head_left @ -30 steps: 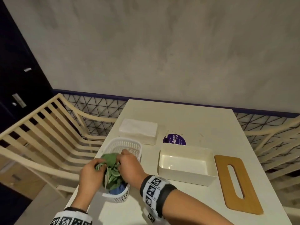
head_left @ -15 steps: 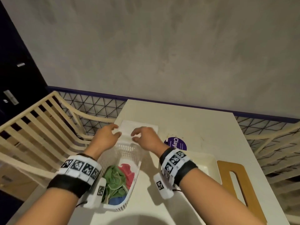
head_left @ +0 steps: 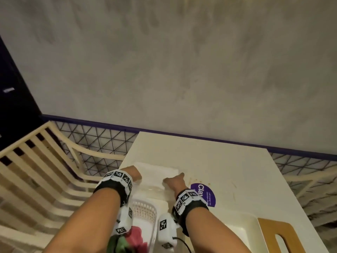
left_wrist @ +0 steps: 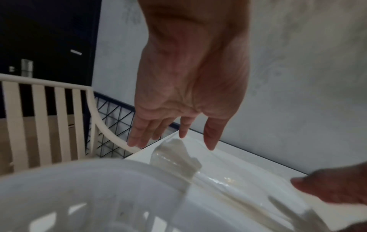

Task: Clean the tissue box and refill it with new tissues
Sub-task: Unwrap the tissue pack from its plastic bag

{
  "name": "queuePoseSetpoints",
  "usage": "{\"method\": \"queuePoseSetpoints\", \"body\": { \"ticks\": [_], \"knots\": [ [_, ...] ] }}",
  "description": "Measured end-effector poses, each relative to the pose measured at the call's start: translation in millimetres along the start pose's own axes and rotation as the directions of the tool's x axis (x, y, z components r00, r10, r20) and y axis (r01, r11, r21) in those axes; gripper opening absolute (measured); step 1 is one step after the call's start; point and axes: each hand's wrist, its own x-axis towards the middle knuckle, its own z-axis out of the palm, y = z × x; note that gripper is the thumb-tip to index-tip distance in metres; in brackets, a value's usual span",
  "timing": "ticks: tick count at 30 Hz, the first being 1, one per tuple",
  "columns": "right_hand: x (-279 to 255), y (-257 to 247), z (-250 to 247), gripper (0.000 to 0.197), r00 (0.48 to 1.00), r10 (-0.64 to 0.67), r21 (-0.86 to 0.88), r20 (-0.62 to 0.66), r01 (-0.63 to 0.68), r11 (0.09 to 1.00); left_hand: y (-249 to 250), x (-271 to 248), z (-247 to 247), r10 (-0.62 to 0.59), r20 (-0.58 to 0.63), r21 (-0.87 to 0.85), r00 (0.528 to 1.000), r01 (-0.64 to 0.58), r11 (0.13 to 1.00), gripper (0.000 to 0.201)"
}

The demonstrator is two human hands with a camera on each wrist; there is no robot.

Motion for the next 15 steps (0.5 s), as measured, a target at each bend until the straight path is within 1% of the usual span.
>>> {"method": "queuePoseSetpoints", "body": {
  "ticks": [1,3,5,7,8,10,12,14,15],
  "knots": [
    [5,2,2,0.089,0.999,0.045,0.021,-0.005,-0.044,0.999,-1,3,2,-0.015,0.018,0.02,1.0,0.015,1.0,0.041],
    [12,7,2,0.079,0.996,0.078,0.031,-0.031,-0.077,0.997,-3,9,4,-0.024,0.024,0.009,0.999,0.024,1.0,0.039],
    [15,12,1,0.062,0.997,0.044,0.008,-0.06,-0.044,0.999,0,9,2,-0.026,-0.023,-0.012,0.999,0.026,1.0,0.039],
    [10,13,-2,0.046,0.995,0.015,0.024,-0.101,-0.012,1.0,5,5,-5,-0.044,-0.064,-0.074,0.997,0.039,0.996,0.041],
    [6,13,-4,0.043,0.991,0.014,0.04,-0.135,-0.009,0.999,7,0,-10,-0.049,-0.089,-0.112,0.995,0.038,0.993,0.041],
    [-3,7,-9,0.05,0.983,-0.009,0.062,-0.181,0.02,0.998,12,-8,-21,-0.058,-0.156,-0.188,0.986,0.028,0.982,0.043],
    [-19,-5,-20,0.055,0.968,-0.098,0.099,-0.23,0.123,0.987,15,-19,-32,-0.044,-0.204,-0.261,0.978,-0.011,0.965,0.049],
    [-43,-19,-40,0.047,0.933,-0.225,0.206,-0.281,0.288,0.935,17,-41,-41,-0.01,-0.242,-0.33,0.97,-0.073,0.941,0.058],
    [-59,-26,-53,0.041,0.903,-0.299,0.247,-0.309,0.38,0.891,17,-53,-45,0.016,-0.273,-0.358,0.962,-0.117,0.926,0.062]
  ]
}}
